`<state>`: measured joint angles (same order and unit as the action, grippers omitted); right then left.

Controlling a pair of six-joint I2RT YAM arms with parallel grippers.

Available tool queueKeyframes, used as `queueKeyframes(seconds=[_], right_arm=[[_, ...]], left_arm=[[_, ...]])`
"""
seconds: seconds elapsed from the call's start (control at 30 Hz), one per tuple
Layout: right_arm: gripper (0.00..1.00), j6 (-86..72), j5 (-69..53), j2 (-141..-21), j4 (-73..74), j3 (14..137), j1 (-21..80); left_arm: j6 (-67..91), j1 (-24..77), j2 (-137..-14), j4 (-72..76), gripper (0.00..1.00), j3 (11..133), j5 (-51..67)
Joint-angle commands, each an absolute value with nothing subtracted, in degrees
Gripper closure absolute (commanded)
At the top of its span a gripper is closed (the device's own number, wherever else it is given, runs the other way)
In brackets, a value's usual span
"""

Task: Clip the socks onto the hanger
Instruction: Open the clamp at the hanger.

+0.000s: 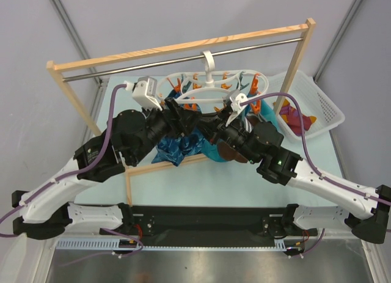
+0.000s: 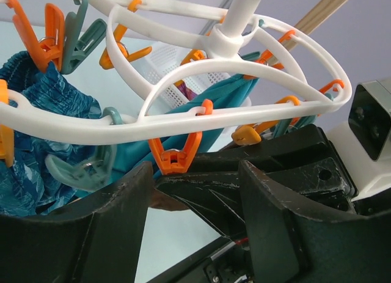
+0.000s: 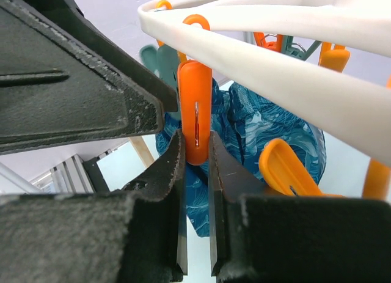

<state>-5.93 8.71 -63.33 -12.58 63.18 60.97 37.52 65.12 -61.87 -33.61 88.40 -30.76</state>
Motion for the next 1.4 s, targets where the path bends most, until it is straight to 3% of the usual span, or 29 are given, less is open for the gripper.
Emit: queueKeyframes(seconds=[0.0,0.47,0.93,1.17,1.37], right_arm=[[1.0,-5.36,8.17,-62.67,-13.62,66.01,61.52],[1.0,-4.92,8.44,-62.05,-13.36,66.09,62.14],[1.0,-4.48,8.44,-61.79,-12.74,66.09,62.84],[1.0,-4.22,8.7,-62.05,-13.1,66.36,62.84],[0.98,-3.96,8.7,-62.58,-12.57,67.06,63.02]], left_arm=[[37.09,65.39,-61.96,-31.2,0.36,89.21,-33.04],[36.04,65.3,-63.29,-28.49,0.39,88.69,-37.7],[35.6,65.3,-63.28,-27.16,0.57,88.77,-39.02],[35.69,65.3,-63.81,-27.86,0.54,89.3,-38.23],[35.77,65.3,-64.25,-27.42,0.77,89.3,-38.05]])
